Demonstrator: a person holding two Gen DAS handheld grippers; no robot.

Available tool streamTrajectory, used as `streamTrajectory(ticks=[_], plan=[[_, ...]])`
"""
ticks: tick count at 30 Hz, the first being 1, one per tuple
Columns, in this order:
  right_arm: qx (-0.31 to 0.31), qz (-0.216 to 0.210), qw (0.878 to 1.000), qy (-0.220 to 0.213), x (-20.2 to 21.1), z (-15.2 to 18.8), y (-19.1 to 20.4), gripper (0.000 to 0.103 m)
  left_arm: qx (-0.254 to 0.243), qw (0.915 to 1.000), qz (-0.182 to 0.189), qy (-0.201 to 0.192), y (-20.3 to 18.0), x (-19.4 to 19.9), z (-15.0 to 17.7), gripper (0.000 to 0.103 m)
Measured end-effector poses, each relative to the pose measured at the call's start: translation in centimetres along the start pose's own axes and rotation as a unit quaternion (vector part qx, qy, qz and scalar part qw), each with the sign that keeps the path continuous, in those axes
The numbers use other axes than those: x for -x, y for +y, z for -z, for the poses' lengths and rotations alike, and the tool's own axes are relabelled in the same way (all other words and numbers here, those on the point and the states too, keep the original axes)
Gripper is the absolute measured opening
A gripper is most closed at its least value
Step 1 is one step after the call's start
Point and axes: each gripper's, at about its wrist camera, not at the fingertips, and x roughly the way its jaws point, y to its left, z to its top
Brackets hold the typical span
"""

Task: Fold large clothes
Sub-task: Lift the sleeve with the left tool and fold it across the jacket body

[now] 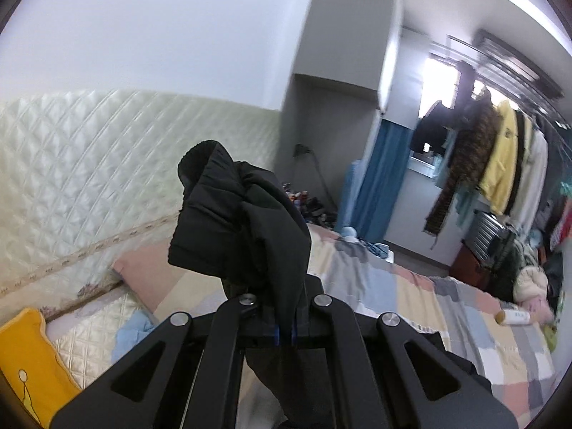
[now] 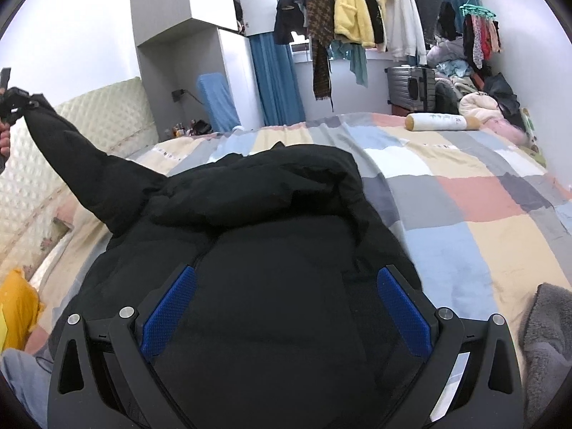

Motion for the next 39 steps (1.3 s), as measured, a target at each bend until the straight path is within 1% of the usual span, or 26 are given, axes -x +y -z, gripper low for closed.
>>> streamTrajectory(ticks=[2,7,13,17,20,23,25,28,32,35,36,39], plan=[[0.001,-0.002,1.0,-0.004,0.4,0.0,-0.1,0.102,-0.02,0.9997,0.01,-0.003,-2.0,0.5,0.1,0.003],[0.005,0.008,1.0,-0.015,1.1,-0.1,-0.6,0.102,-0.044,0.9982,0.039,-0.011,-6.4,1.2,1.2,0.003],[-0.012,-0.001,1.0,-0.014,1.3,-0.1,-1.8,0.102,-0.079,0.9926,0.092,-0.006,-14.2,1.2,4.2,0.003],[-0.02,-0.001,1.0,-0.021,1.7,0.0,-2.3,0.102,-0.1,0.986,0.134,0.005,-19.9,1.2,6.9,0.003],[-0.021,0.007,0.999,-0.029,2.0,0.0,-2.6,0.102,-0.12,0.9784,0.167,0.021,-24.3,0.8,9.7,0.003],[-0.022,0.004,0.999,-0.031,2.2,0.1,-2.7,0.102,-0.133,0.9723,0.189,0.03,-27.3,0.7,12.5,0.004],[-0.022,0.002,0.999,-0.035,2.4,0.2,-2.8,0.102,-0.139,0.9683,0.203,0.041,-29.1,0.1,14.9,0.004],[-0.03,-0.006,0.999,-0.033,2.3,0.3,-3.3,0.102,-0.152,0.9637,0.211,0.059,-31.0,-0.8,18.1,0.003],[-0.044,-0.019,0.998,-0.026,1.9,0.4,-3.8,0.102,-0.193,0.952,0.223,0.082,-33.7,-2.1,22.9,0.003],[-0.057,-0.031,0.998,-0.021,1.6,0.4,-4.3,0.102,-0.21,0.9453,0.227,0.104,-34.9,-3.2,25.7,0.003],[-0.06,-0.033,0.997,-0.019,1.4,0.4,-4.4,0.102,-0.217,0.9424,0.226,0.117,-35.5,-3.8,27.0,0.003],[-0.065,-0.036,0.997,-0.013,0.9,0.5,-4.7,0.102,-0.223,0.9366,0.221,0.155,-36.3,-5.6,29.4,0.003]])
